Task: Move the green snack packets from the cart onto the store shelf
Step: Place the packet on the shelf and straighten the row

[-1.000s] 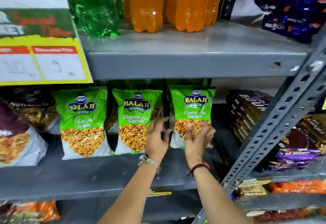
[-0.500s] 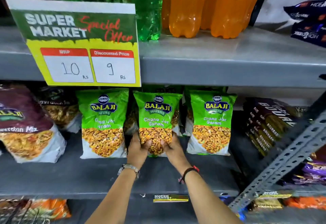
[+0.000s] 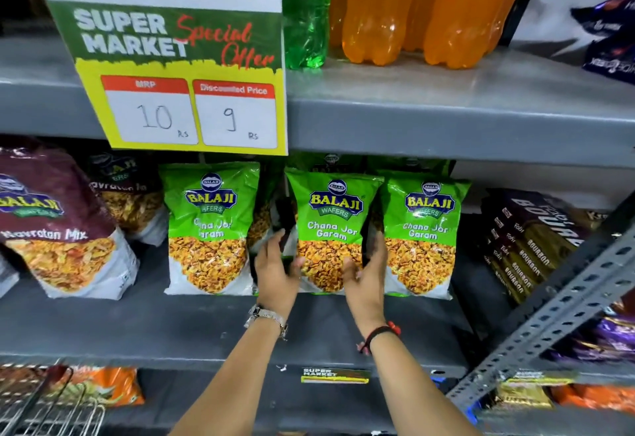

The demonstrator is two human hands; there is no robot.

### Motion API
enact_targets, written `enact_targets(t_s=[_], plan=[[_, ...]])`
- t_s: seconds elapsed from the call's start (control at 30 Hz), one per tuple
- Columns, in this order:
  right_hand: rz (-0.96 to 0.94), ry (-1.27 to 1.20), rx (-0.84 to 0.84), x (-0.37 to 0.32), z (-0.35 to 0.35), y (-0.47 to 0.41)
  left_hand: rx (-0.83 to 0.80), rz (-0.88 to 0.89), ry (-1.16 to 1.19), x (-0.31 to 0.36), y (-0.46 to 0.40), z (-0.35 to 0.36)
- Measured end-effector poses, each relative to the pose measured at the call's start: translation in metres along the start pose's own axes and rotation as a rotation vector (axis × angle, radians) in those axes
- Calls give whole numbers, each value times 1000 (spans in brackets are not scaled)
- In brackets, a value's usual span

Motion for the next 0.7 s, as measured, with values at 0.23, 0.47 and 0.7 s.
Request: enact_targets(t_s=[0.23, 0.47, 0.7], plan=[[-366, 68, -49, -69, 67, 32, 385, 34, -130, -32, -4, -91], [137, 83, -504, -20, 164, 45, 58, -204, 68, -138, -25, -111], [258, 32, -438, -2, 178, 40, -102, -264, 190, -142, -36, -96]])
Point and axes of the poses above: each hand's wrist, its own y-axis away from the middle knuckle, its own z-axis out of the palm, x = y × z, the point moved 6 cm from there along -y, towards the middle knuckle, and after that the axes turned 10 degrees about -y, right-handed, at the moved point
